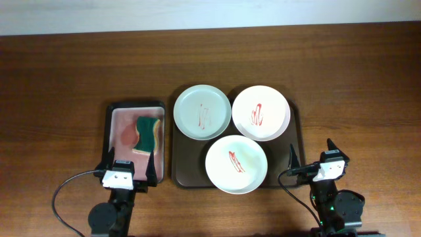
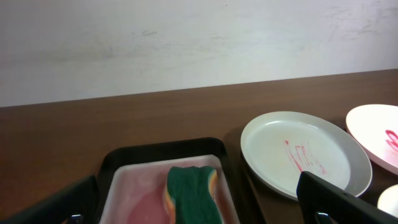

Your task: Clean dirty plates on tray and stack at the side

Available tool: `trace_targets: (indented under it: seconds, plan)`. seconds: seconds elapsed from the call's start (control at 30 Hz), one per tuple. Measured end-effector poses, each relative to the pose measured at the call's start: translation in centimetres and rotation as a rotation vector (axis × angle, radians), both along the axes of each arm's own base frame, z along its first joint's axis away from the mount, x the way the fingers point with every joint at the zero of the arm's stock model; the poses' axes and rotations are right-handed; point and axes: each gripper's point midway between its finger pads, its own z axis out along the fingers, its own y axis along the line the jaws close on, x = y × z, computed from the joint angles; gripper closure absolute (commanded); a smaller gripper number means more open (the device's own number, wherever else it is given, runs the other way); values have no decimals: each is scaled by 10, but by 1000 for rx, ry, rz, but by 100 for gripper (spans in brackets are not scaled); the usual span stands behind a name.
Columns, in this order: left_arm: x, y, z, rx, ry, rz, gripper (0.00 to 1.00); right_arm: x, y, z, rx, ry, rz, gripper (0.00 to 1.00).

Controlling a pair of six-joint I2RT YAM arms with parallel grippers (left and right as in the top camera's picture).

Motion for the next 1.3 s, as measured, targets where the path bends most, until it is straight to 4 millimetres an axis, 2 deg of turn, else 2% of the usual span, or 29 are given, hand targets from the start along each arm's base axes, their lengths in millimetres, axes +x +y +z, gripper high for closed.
trace_targets:
  seconds: [0.57,0.63,0.73,0.83,0.9,0.97,1.07,1.17,1.3]
  plan:
    - [0,0,1,-10,-4,1,1,0,2,1,3,-5,13,1]
    - [0,3,-4,-46,30,23,1,0,3,5,42,-15,16,1]
    - [-3,6,-17,-67,133,46,1,-1,4,-1,81,27,14,1]
    - [-6,7,-25,-75,266,57,1,-5,4,-5,101,133,10,1]
    - [-2,7,-11,-71,330,60,1,-7,4,7,104,216,7,1]
    - [-1,7,-12,-66,412,63,0,-8,6,10,106,312,14,1]
    - [12,6,-12,-54,576,71,1,3,16,25,121,471,60,1]
    - [27,4,-15,-45,770,69,1,10,24,19,142,689,87,1]
    - [34,1,-24,-35,1049,70,1,15,28,10,160,917,90,1]
